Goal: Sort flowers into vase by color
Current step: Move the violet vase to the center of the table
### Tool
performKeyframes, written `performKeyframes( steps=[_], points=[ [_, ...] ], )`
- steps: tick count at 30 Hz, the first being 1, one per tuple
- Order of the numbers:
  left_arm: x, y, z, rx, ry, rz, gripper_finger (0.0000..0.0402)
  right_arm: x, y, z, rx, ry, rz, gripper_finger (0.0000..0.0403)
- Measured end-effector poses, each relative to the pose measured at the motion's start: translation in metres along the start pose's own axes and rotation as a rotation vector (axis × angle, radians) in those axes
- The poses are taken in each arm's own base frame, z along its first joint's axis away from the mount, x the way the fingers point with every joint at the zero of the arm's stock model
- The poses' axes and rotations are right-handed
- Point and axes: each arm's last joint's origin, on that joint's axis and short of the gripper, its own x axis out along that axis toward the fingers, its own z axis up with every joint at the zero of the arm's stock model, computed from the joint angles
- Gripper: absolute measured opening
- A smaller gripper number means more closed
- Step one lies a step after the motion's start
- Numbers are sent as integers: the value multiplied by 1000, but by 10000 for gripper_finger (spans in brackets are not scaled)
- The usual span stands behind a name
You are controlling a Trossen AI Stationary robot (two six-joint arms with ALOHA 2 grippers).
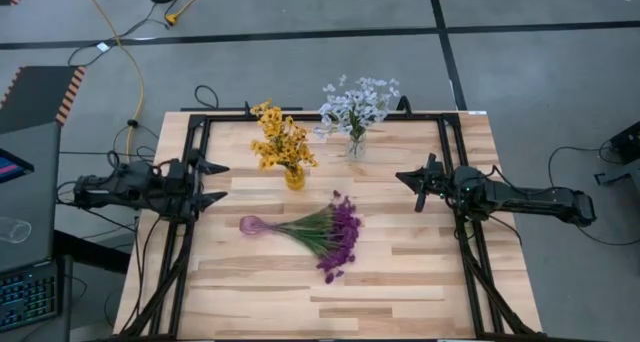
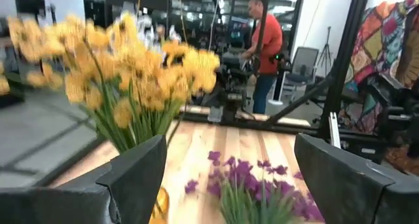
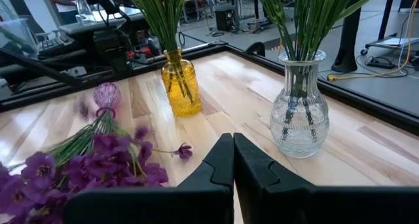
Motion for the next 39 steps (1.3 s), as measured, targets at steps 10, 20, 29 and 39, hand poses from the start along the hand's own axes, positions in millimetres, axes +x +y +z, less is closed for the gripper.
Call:
performKeyframes(
  steps=[10, 20, 29, 39],
  points=[
    [0, -3, -7, -37, 86, -100, 323, 0, 0, -1, -3, 14, -3, 31],
    [13, -8, -7, -149, 134, -176, 323, 0, 0, -1, -3, 14, -3, 31],
    [37, -13, -18, -198, 283, -129, 323, 0, 0, -1, -3, 14, -2, 31],
    [65, -18, -30, -186, 383, -99, 323, 0, 0, -1, -3, 14, -3, 31]
  ],
)
